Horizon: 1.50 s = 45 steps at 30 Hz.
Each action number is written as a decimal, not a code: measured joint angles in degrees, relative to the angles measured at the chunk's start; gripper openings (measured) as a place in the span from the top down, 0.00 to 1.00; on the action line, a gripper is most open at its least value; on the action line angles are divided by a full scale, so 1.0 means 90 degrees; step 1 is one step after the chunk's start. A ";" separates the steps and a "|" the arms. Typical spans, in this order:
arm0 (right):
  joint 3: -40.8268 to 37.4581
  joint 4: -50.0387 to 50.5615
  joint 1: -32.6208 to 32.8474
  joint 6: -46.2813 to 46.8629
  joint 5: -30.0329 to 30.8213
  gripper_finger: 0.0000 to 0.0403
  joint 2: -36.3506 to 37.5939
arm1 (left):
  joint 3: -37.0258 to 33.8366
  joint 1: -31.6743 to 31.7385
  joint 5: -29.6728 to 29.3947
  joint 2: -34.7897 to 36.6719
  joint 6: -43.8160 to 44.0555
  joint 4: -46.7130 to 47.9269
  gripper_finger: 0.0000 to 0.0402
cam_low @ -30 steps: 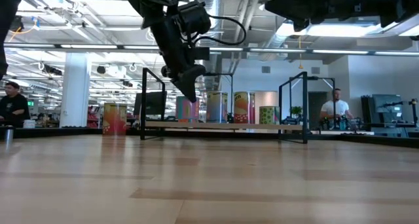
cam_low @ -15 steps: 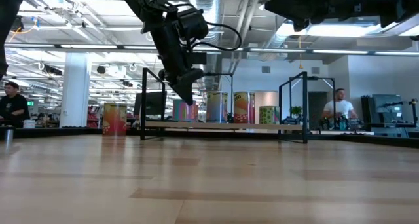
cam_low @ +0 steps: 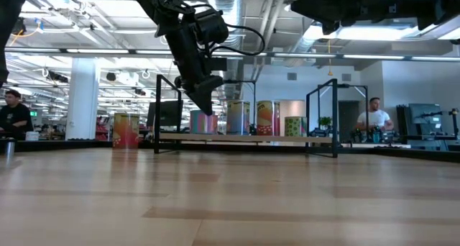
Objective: Pick and place cans onto a shelf
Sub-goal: Put the right canned corn on the shelf aligned with the canned oranges, then put the canned corn on the shelf aligned with the canned corn on the shelf
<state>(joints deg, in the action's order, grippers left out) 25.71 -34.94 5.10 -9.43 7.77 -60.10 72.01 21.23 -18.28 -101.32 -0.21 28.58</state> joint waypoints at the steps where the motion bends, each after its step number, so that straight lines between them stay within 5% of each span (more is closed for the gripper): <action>1: 0.0000 0.0000 0.0000 0.0000 0.0000 0.96 0.0000 | 0.0000 0.0000 0.0000 0.0000 0.0000 -0.0002 0.87; 26: 0.0000 0.0034 0.0000 -0.0002 0.0000 0.96 0.0000 | 0.0518 -0.0105 -0.0244 0.0134 -0.0550 0.0198 0.84; 37: 0.0000 0.0087 0.0000 -0.0005 0.0000 0.96 0.0000 | 0.0520 -0.0814 -0.0515 0.1723 -0.0788 0.0179 0.99; 45: 0.0000 0.0127 0.0002 -0.0007 0.0000 0.97 0.0000 | 0.0493 -0.1336 -0.0671 0.2959 -0.0658 0.1014 1.00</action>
<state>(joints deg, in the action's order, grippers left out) 25.71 -33.79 5.12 -9.50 7.77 -60.10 76.45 9.21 -24.32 -74.68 -6.13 37.71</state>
